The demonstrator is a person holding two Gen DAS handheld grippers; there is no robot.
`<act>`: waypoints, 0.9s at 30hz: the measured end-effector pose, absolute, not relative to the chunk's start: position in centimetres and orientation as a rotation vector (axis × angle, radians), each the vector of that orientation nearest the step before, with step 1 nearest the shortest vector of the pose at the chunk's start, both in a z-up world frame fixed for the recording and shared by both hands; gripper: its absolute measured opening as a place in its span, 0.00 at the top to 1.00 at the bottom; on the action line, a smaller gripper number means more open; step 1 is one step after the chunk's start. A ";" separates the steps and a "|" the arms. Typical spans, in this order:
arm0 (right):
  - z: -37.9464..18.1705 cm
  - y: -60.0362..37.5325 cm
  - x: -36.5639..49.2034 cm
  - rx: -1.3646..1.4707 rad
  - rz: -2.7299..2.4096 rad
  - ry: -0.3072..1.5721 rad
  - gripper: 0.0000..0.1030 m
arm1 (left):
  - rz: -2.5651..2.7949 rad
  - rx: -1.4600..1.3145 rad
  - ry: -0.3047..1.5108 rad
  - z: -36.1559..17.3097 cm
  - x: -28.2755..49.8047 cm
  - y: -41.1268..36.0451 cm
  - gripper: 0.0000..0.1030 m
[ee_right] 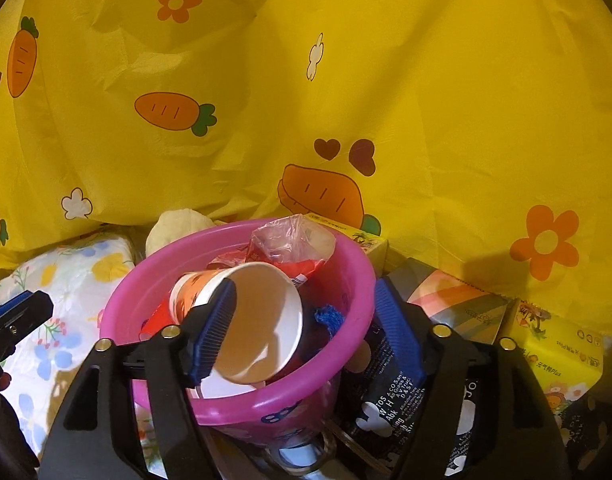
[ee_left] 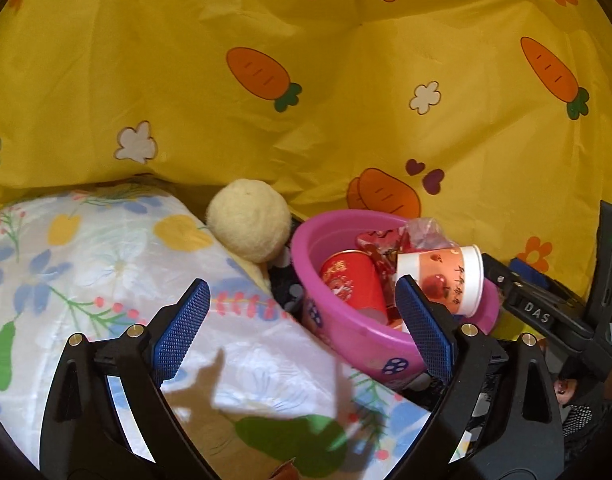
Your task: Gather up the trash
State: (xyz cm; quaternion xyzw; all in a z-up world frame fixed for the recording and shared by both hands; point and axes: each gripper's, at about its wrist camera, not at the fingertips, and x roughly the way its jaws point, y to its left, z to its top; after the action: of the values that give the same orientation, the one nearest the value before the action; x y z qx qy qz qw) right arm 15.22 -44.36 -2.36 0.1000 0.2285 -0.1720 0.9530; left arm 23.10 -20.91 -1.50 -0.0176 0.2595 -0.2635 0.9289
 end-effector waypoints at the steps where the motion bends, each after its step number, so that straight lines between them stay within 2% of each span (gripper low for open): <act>1: -2.3 -44.2 15.1 0.205 -0.350 0.461 0.20 | -0.513 -0.029 0.521 -1.4 22.7 -20.5 0.06; 2: -2.3 -44.1 15.0 0.207 -0.345 0.463 0.17 | -0.488 -0.023 0.512 -1.2 22.1 -20.0 0.06; 15: -2.0 -39.2 12.6 0.165 -0.286 0.456 0.14 | -0.261 -0.042 0.458 -0.4 15.7 -14.7 0.06; 19: -1.6 -37.6 10.8 0.176 -0.267 0.425 0.05 | -0.210 -0.041 0.451 -0.2 14.0 -13.6 0.05; 27: -0.6 -32.9 6.9 0.173 -0.210 0.384 0.05 | -0.146 -0.032 0.454 -0.5 9.6 -10.2 0.05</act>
State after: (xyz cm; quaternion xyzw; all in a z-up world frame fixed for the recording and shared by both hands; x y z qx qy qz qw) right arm 6.93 -32.94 -0.63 0.0859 0.1904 -0.1043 0.9724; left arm 9.56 -10.21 -0.48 -0.0156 0.2249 -0.0725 0.9716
